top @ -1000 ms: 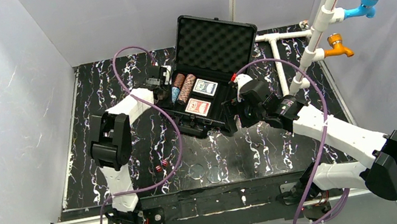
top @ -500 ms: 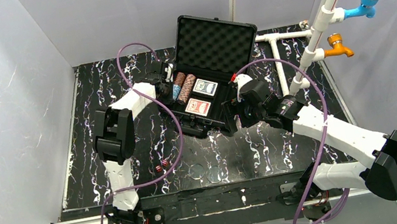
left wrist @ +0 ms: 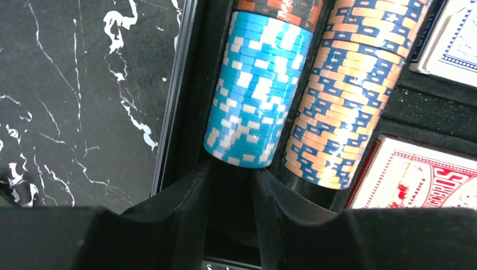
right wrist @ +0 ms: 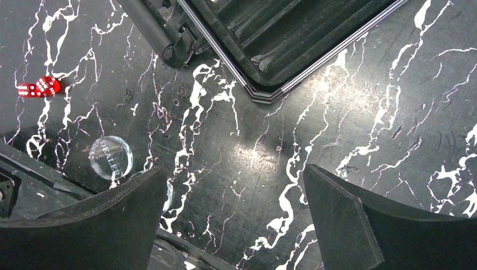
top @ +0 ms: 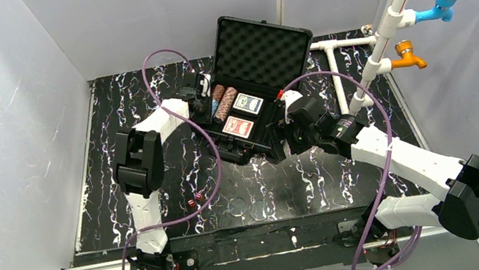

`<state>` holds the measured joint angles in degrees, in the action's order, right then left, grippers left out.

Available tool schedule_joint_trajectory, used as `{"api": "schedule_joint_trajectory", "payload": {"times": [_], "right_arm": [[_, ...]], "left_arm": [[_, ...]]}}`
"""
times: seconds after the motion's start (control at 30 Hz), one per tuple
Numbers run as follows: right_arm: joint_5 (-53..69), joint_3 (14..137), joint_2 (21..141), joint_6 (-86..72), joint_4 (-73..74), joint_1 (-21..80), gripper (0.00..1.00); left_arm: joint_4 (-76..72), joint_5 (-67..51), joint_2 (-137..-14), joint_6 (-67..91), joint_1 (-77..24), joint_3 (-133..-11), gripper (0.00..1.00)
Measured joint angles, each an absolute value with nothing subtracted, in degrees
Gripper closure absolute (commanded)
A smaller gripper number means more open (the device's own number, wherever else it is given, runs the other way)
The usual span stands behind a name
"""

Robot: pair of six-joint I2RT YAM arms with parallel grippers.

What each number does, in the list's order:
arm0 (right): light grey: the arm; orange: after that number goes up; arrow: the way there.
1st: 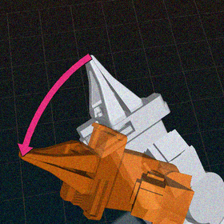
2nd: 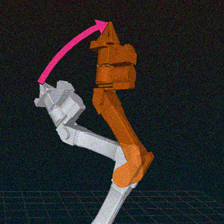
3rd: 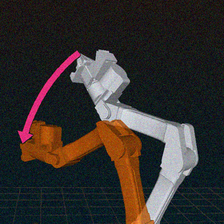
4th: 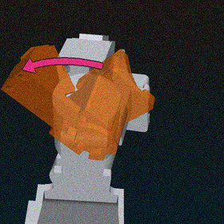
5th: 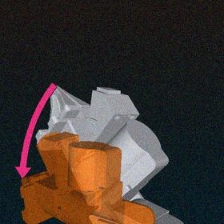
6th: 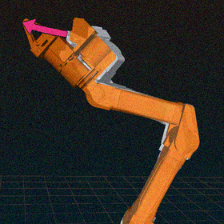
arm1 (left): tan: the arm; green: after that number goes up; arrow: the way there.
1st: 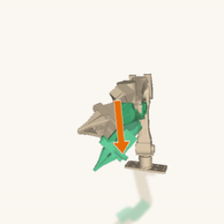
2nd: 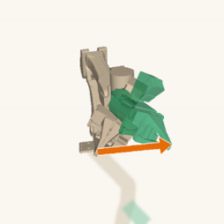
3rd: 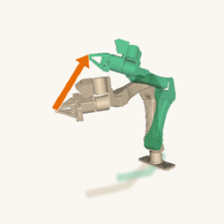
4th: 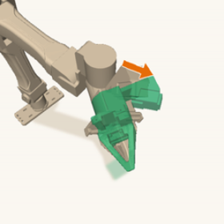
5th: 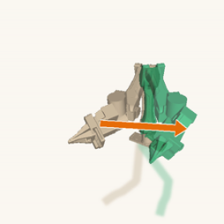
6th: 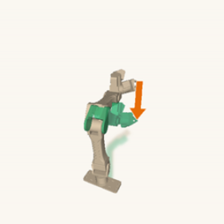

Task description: Pack up texas hold em set

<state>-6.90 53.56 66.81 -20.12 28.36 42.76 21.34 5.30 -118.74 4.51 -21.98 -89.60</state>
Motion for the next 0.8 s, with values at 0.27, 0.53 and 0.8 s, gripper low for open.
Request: {"api": "schedule_joint_trajectory", "payload": {"times": [0.27,0.53,0.8], "right_arm": [[-5.76,53.56,67.24,-20.14,28.36,42.76,0.02],[-4.73,53.67,67.26,-20.21,28.58,42.76,0.02],[-2.85,55.13,68.82,-20.8,28.64,42.76,0.02]], "left_arm": [[20.67,6.28,-106.54,4.45,-22.24,-83.92,0.37],[22.96,11.77,-89.14,3.46,-22.24,-81.12,0.02],[24.84,20.86,-76.4,1.52,-22.24,-73.47,0.02]]}}
